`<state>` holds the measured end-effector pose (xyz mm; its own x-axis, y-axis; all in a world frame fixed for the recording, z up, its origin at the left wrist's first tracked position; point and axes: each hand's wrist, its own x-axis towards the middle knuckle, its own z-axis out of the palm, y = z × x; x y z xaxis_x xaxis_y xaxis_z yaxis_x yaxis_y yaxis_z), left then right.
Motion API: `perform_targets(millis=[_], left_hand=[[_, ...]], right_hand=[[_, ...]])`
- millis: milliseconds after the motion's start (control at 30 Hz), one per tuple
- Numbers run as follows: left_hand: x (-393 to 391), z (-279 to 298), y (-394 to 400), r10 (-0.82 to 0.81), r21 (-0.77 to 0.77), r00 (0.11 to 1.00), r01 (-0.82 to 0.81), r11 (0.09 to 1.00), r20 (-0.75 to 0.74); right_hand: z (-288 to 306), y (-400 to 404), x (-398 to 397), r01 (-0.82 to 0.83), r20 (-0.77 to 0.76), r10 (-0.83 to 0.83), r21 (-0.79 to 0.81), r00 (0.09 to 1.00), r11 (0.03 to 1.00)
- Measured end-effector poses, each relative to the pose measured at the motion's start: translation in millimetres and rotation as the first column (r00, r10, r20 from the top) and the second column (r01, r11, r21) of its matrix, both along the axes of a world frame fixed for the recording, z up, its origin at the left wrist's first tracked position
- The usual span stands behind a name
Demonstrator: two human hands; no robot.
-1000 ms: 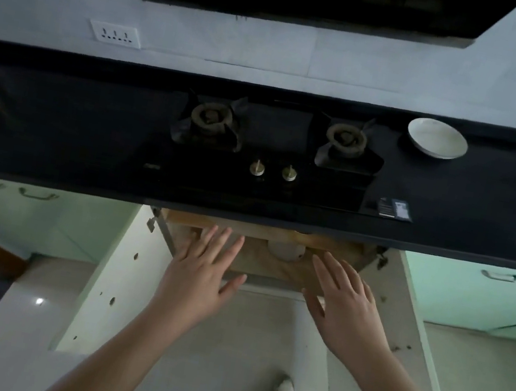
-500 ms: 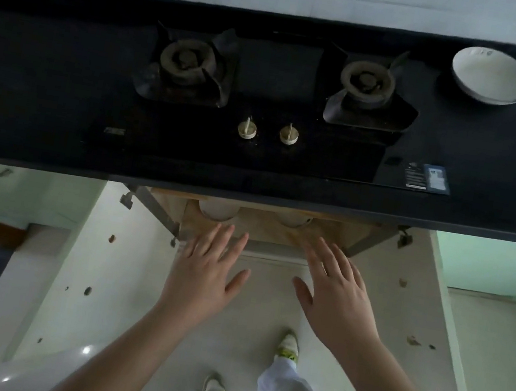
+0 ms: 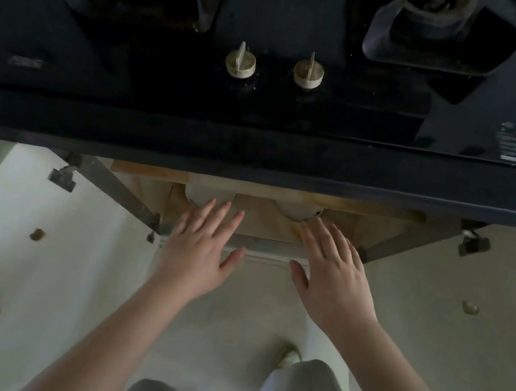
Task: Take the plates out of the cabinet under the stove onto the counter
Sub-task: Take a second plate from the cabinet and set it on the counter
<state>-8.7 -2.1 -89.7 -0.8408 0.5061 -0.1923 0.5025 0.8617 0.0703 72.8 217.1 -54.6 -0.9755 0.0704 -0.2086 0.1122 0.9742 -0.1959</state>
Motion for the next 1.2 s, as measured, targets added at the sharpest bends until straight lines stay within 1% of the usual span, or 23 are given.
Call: perform_targets(millis=[167, 267, 333, 433, 500, 600, 700, 933, 1033, 1200], left_hand=[[-51, -66, 7, 0.062, 0.081, 0.996, -0.056, 0.995, -0.069], [-70, -104, 14, 0.06, 0.08, 0.991, -0.051, 0.996, -0.118], [-79, -128, 19, 0.056, 0.075, 0.99, -0.047, 0.996, -0.126], [-91, -159, 23, 0.078, 0.106, 0.987, -0.063, 0.992, -0.141], [-93, -174, 22, 0.083, 0.162, 0.978, -0.052, 0.985, -0.192], [-95, -192, 20, 0.087, 0.247, 0.947, -0.008, 0.969, -0.309], [-93, -205, 21, 0.113, 0.257, 0.908, -0.006, 0.966, -0.403], [-93, -207, 32, 0.15, 0.287, 0.889, -0.022, 0.958, -0.432], [-97, -210, 32, 0.145, 0.306, 0.873, 0.006, 0.952, -0.466], [-99, -201, 32, 0.122, 0.282, 0.867, 0.023, 0.959, -0.484]], right_hand=[[-70, 5, -38, 0.004, -0.027, -0.003, 0.02, 1.0, 1.0], [-109, 6, -60, 0.003, -0.059, -0.001, 0.035, 0.998, 0.999], [-131, 5, -74, -0.011, -0.084, 0.016, 0.055, 0.996, 0.998], [-160, 5, -93, -0.03, -0.125, 0.04, 0.081, 0.991, 0.996], [-176, 7, -99, -0.036, -0.157, 0.049, 0.085, 0.986, 0.996], [-194, 12, -101, -0.035, -0.247, 0.054, 0.082, 0.967, 0.996], [-210, 12, -97, -0.04, -0.313, 0.072, 0.107, 0.947, 0.993], [-215, 14, -97, -0.047, -0.352, 0.1, 0.158, 0.931, 0.986], [-219, 16, -101, -0.056, -0.375, 0.122, 0.181, 0.919, 0.982], [-218, 17, -101, -0.07, -0.377, 0.126, 0.16, 0.918, 0.985]])
